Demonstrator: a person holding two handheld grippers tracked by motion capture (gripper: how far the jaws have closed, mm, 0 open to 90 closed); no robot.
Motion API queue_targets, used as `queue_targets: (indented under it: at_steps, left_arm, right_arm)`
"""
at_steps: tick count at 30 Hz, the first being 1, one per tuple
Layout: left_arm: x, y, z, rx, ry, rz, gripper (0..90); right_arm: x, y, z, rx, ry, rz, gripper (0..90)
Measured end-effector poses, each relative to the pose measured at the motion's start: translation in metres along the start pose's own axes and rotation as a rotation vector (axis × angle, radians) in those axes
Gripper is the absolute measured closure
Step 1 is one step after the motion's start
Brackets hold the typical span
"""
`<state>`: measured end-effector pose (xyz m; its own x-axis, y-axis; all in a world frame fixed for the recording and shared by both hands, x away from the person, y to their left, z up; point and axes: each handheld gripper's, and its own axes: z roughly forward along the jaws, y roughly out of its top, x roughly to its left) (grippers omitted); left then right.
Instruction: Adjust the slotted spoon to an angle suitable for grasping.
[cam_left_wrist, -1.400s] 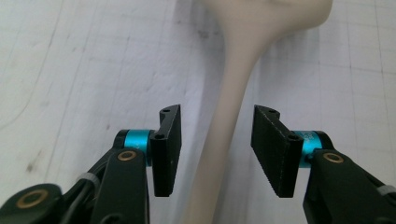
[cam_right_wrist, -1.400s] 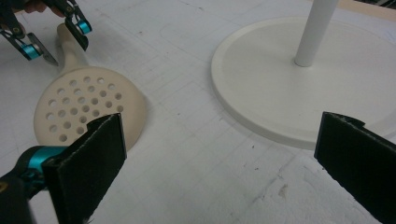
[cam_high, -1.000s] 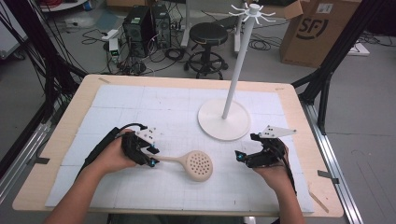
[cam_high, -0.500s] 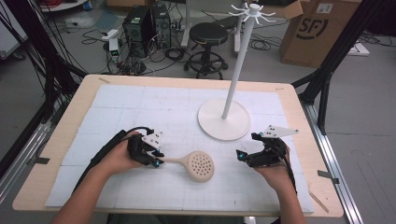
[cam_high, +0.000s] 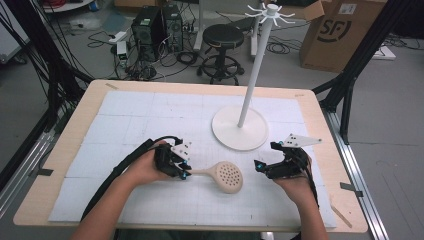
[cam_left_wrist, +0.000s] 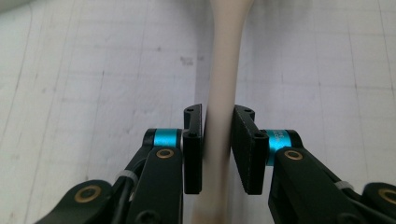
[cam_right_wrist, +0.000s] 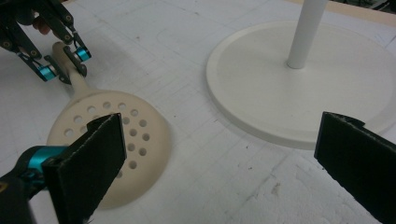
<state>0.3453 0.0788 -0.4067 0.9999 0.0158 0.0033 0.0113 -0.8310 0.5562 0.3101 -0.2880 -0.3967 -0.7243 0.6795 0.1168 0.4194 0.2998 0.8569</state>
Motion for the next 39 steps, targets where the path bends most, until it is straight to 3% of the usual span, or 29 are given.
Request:
queue_targets:
  at_steps: [6,14,19,26,27,34,39]
  left_arm:
    - [0.001,0.020,0.014,-0.014,-0.003,0.022,76.7]
    - [-0.003,0.027,0.019,-0.018,0.000,0.034,77.0]
    - [-0.002,0.024,0.016,-0.040,-0.023,-0.002,68.1]
    - [-0.003,0.005,0.004,-0.048,-0.020,-0.054,62.8]
    - [-0.002,-0.004,0.000,-0.046,-0.012,-0.072,62.8]
    - [0.002,-0.031,-0.013,-0.034,0.011,-0.126,63.8]
    - [0.001,-0.033,-0.013,-0.038,0.003,-0.128,66.6]
  right_arm:
    - [0.000,0.000,-0.002,-0.006,0.001,0.005,0.8]
    - [0.000,0.001,-0.002,-0.008,0.001,-0.002,0.8]
    - [0.000,0.001,-0.004,-0.010,-0.003,-0.003,0.8]
    - [0.000,0.000,-0.006,-0.010,-0.004,0.005,0.8]
    - [0.000,0.000,-0.006,-0.009,-0.002,0.004,0.8]
    - [-0.001,-0.001,-0.006,-0.007,-0.008,0.006,0.8]
    - [-0.001,-0.001,-0.005,-0.003,-0.008,0.007,0.8]
